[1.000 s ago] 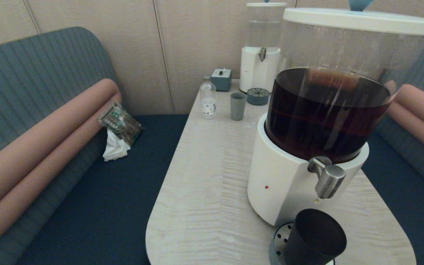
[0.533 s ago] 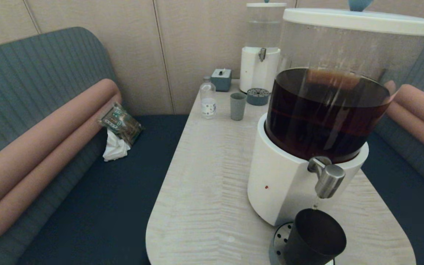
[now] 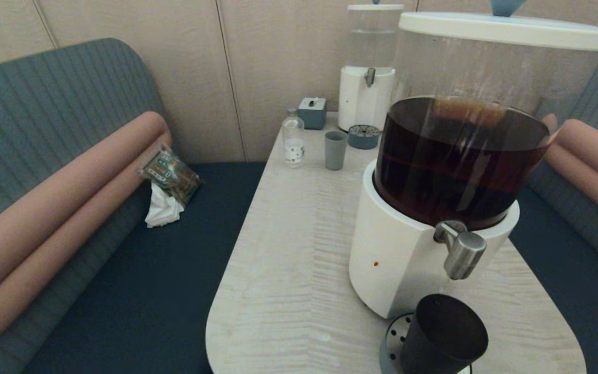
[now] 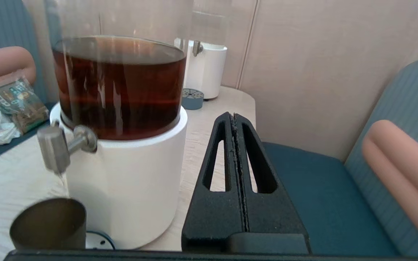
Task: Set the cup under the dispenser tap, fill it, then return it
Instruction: Turn off the faucet
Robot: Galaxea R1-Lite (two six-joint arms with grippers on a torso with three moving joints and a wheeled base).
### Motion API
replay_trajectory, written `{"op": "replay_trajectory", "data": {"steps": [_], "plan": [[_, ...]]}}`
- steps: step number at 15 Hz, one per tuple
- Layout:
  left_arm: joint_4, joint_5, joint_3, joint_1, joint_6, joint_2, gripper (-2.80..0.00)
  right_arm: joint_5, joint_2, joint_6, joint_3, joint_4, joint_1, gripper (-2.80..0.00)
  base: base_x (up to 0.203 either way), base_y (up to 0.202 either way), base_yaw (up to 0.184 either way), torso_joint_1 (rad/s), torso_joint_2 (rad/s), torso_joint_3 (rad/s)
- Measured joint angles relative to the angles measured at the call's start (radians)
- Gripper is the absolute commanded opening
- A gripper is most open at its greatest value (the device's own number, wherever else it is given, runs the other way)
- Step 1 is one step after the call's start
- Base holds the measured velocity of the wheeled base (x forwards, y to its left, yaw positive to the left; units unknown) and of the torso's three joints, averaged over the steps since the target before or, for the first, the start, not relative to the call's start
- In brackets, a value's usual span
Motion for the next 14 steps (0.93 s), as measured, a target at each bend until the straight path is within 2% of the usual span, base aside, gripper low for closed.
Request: {"op": "replay_trajectory", "data": {"steps": [2, 5, 10, 14], "plan": [[0.000, 0.000, 0.000, 0.000, 0.000, 0.000, -2.80, -0.006, -0.056, -0.031, 0.048, -0.010, 0.001, -2.80, 0.000, 0.000, 0.000, 0.000, 0.00, 0.000], [0.000, 0.000, 0.000, 0.000, 0.000, 0.000, -2.80, -0.053, -0.106, -0.076, 0.141, -0.097, 0.018, -2.80, 0.000, 0.000, 0.000, 0.000, 0.00, 0.000], [0.000, 0.000, 0.000, 0.000, 0.000, 0.000, -2.80, -0.074, -0.236, -0.137, 0.258, -0.078, 0.061, -2.80, 0.000, 0.000, 0.000, 0.000, 0.00, 0.000], [0.000, 0.000, 0.000, 0.000, 0.000, 0.000, -2.80, -0.111, -0.319, -0.176, 0.413, -0.176, 0.068, -2.80, 0.000, 0.000, 0.000, 0.000, 0.00, 0.000]]}}
